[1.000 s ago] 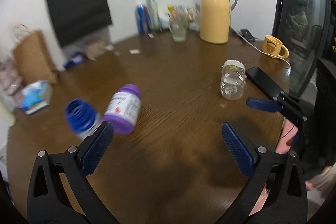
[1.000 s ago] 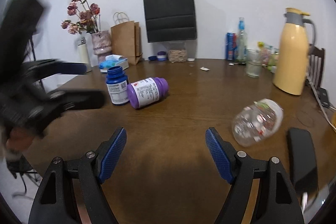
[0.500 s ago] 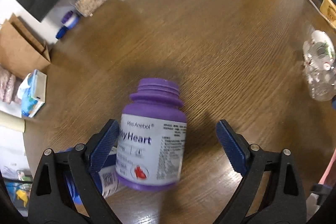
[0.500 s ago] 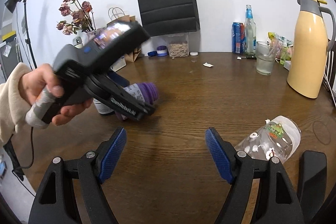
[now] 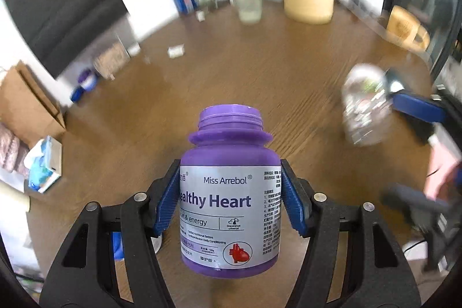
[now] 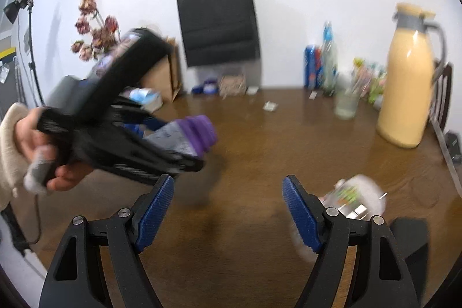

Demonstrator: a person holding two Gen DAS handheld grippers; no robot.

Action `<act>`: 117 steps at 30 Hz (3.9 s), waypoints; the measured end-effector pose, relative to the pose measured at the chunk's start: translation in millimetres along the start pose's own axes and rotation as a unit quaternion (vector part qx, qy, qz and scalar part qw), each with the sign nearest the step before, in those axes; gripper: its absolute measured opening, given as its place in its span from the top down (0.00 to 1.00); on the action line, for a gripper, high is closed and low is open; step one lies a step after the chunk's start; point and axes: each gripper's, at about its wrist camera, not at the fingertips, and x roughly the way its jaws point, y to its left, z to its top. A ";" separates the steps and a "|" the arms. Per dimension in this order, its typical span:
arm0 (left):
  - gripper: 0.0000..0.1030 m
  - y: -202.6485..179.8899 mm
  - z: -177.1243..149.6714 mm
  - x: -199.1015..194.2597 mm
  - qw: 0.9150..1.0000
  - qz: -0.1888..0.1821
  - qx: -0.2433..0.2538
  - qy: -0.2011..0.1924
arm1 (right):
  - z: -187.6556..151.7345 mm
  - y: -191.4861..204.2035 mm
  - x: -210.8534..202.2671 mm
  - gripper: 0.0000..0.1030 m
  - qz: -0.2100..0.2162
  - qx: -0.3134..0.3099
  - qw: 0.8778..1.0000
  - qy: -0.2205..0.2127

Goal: Flip cup upright

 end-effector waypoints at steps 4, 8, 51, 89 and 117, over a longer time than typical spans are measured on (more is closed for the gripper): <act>0.42 20.7 -12.8 -52.7 0.995 -0.008 -0.039 -0.086 | 28.9 5.4 -18.1 0.20 0.014 0.006 0.999 -0.042; 0.42 44.5 -42.0 -81.3 0.985 0.011 -0.073 -0.159 | 70.5 20.3 -17.9 0.07 0.146 0.045 0.986 -0.060; 0.42 216.3 -134.0 -35.5 0.942 0.123 -0.201 -0.239 | 133.6 280.7 190.3 0.42 0.261 -0.262 0.929 -0.020; 0.22 117.2 -69.3 57.9 0.975 0.041 -0.166 -0.140 | 85.2 111.3 229.9 0.31 0.178 -0.149 0.967 0.105; 0.00 105.2 -205.1 -131.4 0.909 0.215 -0.288 -0.213 | 48.4 62.7 26.3 0.21 0.056 -0.032 0.996 0.064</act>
